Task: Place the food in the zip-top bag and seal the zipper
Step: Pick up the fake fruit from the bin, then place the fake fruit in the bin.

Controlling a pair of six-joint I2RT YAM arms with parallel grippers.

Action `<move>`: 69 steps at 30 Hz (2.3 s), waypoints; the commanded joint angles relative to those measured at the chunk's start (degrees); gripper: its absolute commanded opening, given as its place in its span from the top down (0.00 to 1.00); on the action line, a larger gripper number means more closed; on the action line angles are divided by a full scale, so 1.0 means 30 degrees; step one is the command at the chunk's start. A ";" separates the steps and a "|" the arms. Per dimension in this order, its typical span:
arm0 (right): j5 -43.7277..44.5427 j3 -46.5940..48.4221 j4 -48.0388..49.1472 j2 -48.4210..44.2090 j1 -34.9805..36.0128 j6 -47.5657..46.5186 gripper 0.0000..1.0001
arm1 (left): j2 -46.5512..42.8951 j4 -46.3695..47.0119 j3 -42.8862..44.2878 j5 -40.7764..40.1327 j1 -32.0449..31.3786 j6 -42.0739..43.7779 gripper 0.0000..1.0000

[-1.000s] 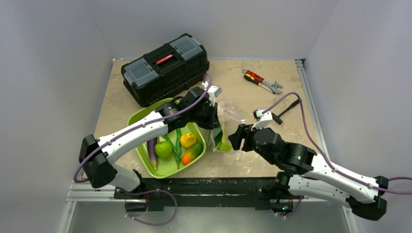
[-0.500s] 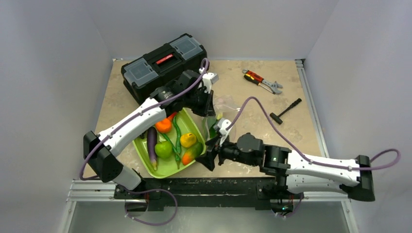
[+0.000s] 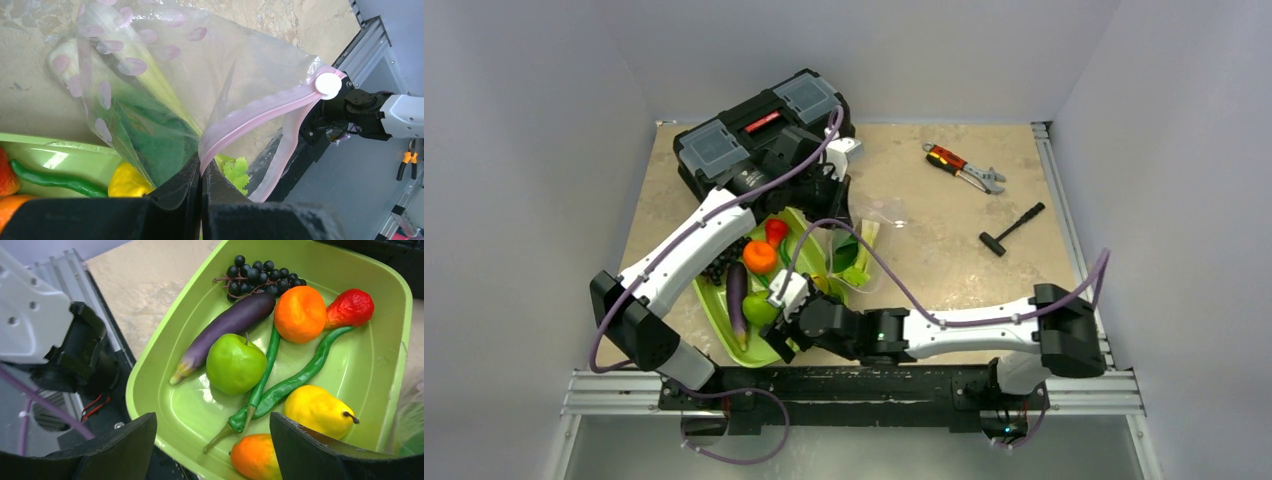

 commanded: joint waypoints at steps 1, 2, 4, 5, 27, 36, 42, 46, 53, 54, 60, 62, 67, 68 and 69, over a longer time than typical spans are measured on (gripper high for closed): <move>0.2370 0.2478 0.0024 0.2296 0.0115 0.0105 0.17 | -0.0860 0.1037 0.0046 0.2245 0.1457 0.0397 1.00; 0.2403 0.2912 -0.0023 0.3069 0.0115 0.0048 0.16 | -0.0893 0.1104 -0.0069 0.2643 0.1819 0.0304 1.00; 0.2681 0.3765 0.0095 0.4661 0.0114 -0.0307 0.14 | -0.0984 0.1320 -0.0303 0.3474 0.2301 0.0090 1.00; 0.3064 0.4179 0.0176 0.5415 0.0092 -0.0428 0.13 | -0.1058 0.1392 -0.0405 0.3767 0.2408 0.0060 1.00; 0.3297 0.4680 0.5197 0.9764 -0.0797 -0.4502 0.01 | -0.0802 0.1223 -0.1194 0.4468 0.3767 0.0650 1.00; 0.3140 0.5034 0.5398 1.0510 -0.0940 -0.4180 0.20 | -0.0588 0.1213 -0.1145 0.4539 0.3854 0.0592 1.00; 0.2818 0.3475 0.5788 0.8372 -0.0921 -0.4356 0.60 | -0.0717 0.1254 -0.1169 0.4605 0.4058 0.0512 1.00; 0.1501 0.2070 0.5629 0.5447 -0.0919 -0.3915 0.81 | -0.0778 0.1440 -0.1229 0.4826 0.4228 0.0341 1.00; -0.3338 0.0652 0.3890 0.0252 -0.0881 -0.2589 0.96 | -0.0847 0.1669 -0.1396 0.4942 0.4419 0.0154 1.00; -0.3269 0.0560 0.3459 -0.0541 -0.0889 -0.2318 0.96 | -0.0847 0.1692 -0.1402 0.4947 0.4419 0.0116 1.00; 0.0823 0.0289 -0.0446 -0.4270 -0.1297 -0.1071 1.00 | -0.0964 0.2013 -0.1584 0.5369 0.4419 -0.0315 1.00; 0.1759 -0.0295 -0.1197 -0.5145 -0.1867 -0.0647 1.00 | -0.1201 0.2404 -0.1798 0.5749 0.4393 -0.0588 1.00; 0.2066 -0.1724 -0.2176 -0.7336 -0.3975 0.1067 1.00 | -0.1651 0.3082 -0.2240 0.6276 0.4284 -0.0995 1.00; 0.2387 -0.1726 -0.2367 -0.7488 -0.4066 0.1267 1.00 | -0.1669 0.3216 -0.2292 0.6384 0.4227 -0.1082 1.00; 0.2815 -0.1634 -0.2593 -0.7540 -0.4106 0.1435 1.00 | -0.1671 0.3335 -0.2331 0.6544 0.4153 -0.1170 1.00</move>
